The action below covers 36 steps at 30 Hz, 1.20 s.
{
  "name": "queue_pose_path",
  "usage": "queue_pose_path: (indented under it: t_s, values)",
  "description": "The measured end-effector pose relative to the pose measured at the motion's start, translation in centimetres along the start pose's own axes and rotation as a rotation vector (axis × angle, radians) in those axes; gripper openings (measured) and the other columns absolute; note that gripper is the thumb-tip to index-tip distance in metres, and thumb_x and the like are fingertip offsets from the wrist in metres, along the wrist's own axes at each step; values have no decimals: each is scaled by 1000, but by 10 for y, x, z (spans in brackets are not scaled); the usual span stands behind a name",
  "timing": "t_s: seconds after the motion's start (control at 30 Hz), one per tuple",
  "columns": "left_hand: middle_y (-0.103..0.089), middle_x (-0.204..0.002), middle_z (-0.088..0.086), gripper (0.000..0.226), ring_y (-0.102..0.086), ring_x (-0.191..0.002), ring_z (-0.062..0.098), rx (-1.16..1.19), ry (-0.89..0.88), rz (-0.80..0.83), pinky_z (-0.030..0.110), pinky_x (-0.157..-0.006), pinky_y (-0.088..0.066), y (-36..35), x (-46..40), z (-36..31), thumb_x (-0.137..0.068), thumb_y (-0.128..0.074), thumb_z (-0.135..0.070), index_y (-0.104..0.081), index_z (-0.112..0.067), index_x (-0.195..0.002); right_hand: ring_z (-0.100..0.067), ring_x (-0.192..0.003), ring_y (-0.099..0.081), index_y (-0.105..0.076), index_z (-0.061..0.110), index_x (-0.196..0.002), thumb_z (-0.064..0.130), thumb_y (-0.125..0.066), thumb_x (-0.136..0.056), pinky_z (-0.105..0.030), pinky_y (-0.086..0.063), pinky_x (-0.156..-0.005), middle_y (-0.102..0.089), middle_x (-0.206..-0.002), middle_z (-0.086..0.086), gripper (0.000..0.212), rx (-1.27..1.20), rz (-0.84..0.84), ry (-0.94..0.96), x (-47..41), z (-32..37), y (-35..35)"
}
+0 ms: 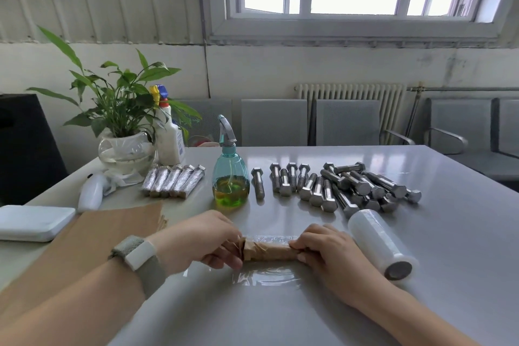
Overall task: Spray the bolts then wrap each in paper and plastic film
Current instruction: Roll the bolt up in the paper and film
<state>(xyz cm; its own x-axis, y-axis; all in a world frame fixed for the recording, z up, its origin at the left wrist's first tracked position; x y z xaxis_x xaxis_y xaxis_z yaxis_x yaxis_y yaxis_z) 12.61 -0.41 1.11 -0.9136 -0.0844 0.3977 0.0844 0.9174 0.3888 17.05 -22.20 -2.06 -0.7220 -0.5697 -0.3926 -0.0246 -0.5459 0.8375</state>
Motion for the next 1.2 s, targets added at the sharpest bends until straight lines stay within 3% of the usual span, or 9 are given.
queue_pose_path:
  t_s: [0.4,0.57,0.67,0.73,0.8,0.9,1.0,1.07,1.2]
  values:
    - [-75,-68,5,15,-73,-67,15,142,-182,-351,24,-54,-45,-17,12,25,-96,-58,-9,-71,-14,-91,-13,-98,-56,-74,27,-101,20,-66,-91,-37,-44,-89,-62,-99,14,15,-6,15,-17,0,1,2]
    - [-69,-58,-10,13,-65,-60,2,-167,-329,-541,20,-59,-42,-24,15,23,-90,-66,-27,-72,-28,-79,-10,-101,-54,-74,27,-106,21,-64,-92,-34,-42,-91,-61,-101,14,17,2,22,-28,-1,2,1]
    - [-68,-73,-14,11,-59,-72,4,-482,-475,-686,14,-60,-40,-28,20,14,-90,-62,-37,-70,-32,-87,-10,-99,-55,-74,27,-105,20,-66,-92,-33,-43,-90,-59,-98,15,17,-1,21,-27,0,2,1]
    - [-66,-79,-9,11,-61,-76,11,-707,-579,-712,24,-64,-46,-34,21,9,-89,-61,-36,-68,-28,-86,-10,-97,-56,-75,27,-103,19,-67,-91,-34,-44,-89,-56,-93,18,16,-9,10,-24,0,0,1]
    - [-59,-63,-2,17,-60,-56,19,-924,-696,-671,31,-47,-48,-41,19,6,-70,-80,-24,-64,-20,-67,-10,-95,-56,-75,27,-101,18,-68,-90,-34,-44,-87,-53,-89,20,16,-18,11,-18,0,1,0]
    - [-50,-50,-2,34,-51,-37,19,-1195,-820,-643,21,-33,-36,-46,18,1,-39,-89,-10,-60,-19,-52,-11,-93,-56,-76,27,-100,18,-68,-90,-35,-45,-86,-53,-88,21,16,-20,3,-15,-1,-1,0]
    - [-55,-60,3,14,-52,-45,21,-1327,-919,-666,24,-40,-43,-49,19,9,-62,-64,-7,-72,-12,-72,-11,-93,-56,-76,27,-99,17,-69,-89,-35,-46,-85,-55,-88,20,15,-29,-1,-20,-1,-3,-1]
    - [-58,-68,6,36,-54,-52,22,-1340,-961,-706,29,-46,-47,-56,21,17,-71,-42,-6,-74,-6,-86,-10,-93,-56,-76,27,-99,17,-70,-89,-35,-45,-86,-56,-89,20,16,-32,-5,-22,0,-3,-1]
    - [-60,-78,2,25,-60,-63,21,-1269,-790,-582,30,-55,-49,-60,25,16,-73,-65,-14,-74,-12,-96,-13,-96,-57,-76,26,-102,17,-69,-90,-35,-44,-88,-59,-92,17,17,-16,7,-27,0,-1,-1]
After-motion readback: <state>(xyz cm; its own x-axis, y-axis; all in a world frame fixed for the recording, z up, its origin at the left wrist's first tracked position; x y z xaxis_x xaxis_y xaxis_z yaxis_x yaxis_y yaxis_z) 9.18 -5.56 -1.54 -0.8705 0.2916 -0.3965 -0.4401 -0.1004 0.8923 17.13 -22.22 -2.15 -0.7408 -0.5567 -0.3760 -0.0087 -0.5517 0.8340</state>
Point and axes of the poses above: each hand's wrist, its own x-axis away from the middle knuckle, its own y-axis out of the back of the hand, z = x × y, the point moved 4 cm from there along -x, towards the middle knuckle
